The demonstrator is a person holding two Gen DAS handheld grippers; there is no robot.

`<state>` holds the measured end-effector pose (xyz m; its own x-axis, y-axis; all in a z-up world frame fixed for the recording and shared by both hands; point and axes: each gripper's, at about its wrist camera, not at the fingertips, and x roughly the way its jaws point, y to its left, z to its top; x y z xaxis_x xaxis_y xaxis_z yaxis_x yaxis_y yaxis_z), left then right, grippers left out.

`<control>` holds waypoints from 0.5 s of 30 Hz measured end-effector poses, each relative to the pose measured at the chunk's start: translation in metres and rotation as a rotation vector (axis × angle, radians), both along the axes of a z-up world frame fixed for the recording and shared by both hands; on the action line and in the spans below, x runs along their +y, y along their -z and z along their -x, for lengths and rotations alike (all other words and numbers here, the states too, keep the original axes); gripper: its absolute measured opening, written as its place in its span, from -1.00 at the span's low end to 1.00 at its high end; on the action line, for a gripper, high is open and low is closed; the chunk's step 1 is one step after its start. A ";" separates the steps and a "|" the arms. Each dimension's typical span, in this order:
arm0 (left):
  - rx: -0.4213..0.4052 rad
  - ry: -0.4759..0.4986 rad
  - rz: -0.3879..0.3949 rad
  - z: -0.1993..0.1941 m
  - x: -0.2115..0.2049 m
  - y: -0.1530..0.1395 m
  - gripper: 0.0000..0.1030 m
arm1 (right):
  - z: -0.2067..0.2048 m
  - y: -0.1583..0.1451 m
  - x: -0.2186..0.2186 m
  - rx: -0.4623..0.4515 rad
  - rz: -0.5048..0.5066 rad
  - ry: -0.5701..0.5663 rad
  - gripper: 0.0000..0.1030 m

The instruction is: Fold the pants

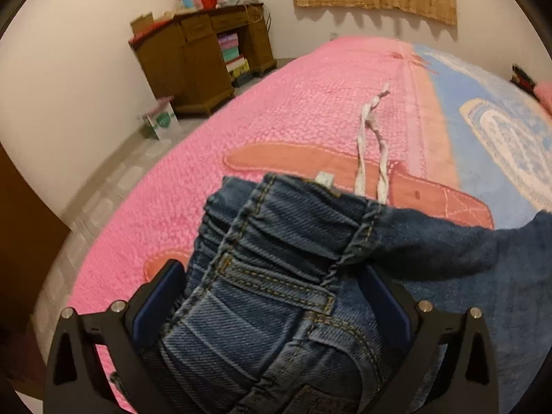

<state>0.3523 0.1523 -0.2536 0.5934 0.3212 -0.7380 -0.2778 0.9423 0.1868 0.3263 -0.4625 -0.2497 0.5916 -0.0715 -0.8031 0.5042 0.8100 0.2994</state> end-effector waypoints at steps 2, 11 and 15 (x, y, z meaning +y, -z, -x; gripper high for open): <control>-0.001 0.002 -0.051 -0.002 -0.003 -0.001 1.00 | 0.040 -0.011 0.001 -0.029 0.000 -0.056 -0.95; -0.086 -0.012 -0.003 0.015 0.001 -0.020 0.98 | 0.116 0.014 0.053 0.038 0.072 -0.301 -0.94; -0.130 0.111 -0.031 0.034 -0.028 -0.031 0.98 | 0.138 0.011 0.024 0.064 0.039 -0.214 -0.95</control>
<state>0.3187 0.1244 -0.2221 0.7162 0.2697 -0.6437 -0.1962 0.9629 0.1851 0.1882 -0.4388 -0.2611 0.5444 0.0190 -0.8386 0.3363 0.9109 0.2390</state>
